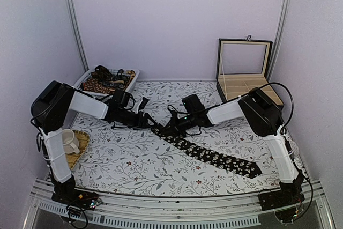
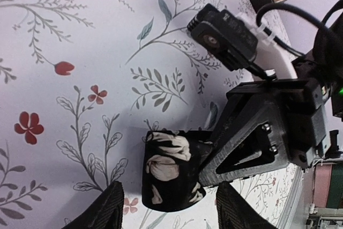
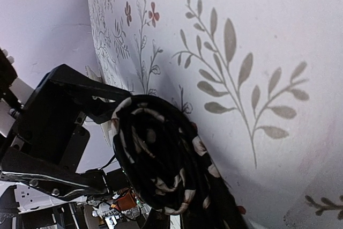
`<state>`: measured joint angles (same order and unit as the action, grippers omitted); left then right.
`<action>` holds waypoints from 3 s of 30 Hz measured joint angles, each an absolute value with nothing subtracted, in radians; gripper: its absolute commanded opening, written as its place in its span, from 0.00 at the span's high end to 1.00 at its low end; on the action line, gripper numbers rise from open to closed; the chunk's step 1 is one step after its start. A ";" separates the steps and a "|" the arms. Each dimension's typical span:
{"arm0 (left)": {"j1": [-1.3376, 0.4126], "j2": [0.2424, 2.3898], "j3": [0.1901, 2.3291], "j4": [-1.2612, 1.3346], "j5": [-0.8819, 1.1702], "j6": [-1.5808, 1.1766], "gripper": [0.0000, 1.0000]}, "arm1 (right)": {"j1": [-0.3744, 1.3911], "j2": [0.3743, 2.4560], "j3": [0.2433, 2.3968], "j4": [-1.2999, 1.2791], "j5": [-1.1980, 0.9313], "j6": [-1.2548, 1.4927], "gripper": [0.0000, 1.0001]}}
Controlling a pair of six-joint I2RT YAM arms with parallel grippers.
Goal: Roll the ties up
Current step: Roll the tie at the center of the board.
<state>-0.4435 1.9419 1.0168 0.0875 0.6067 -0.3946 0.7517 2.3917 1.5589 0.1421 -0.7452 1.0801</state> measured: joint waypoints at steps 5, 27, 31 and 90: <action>-0.442 1.996 1.029 0.099 0.655 -0.374 0.42 | 0.752 2.397 1.564 0.140 -0.746 1.076 0.97; -0.438 2.067 1.050 0.149 0.760 -0.372 0.77 | 0.751 2.397 1.565 0.134 -0.747 1.058 0.95; -0.440 2.067 1.040 0.161 0.750 -0.389 0.89 | 0.751 2.397 1.565 0.133 -0.747 1.055 0.80; -0.925 2.109 1.441 -0.506 -0.605 -0.271 1.00 | 0.746 1.951 1.134 -0.175 -0.383 0.392 0.71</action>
<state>-0.9245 2.1094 1.4406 -0.5060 -0.6052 -0.2714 0.7460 1.9514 1.1336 -0.1745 -0.3832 0.3923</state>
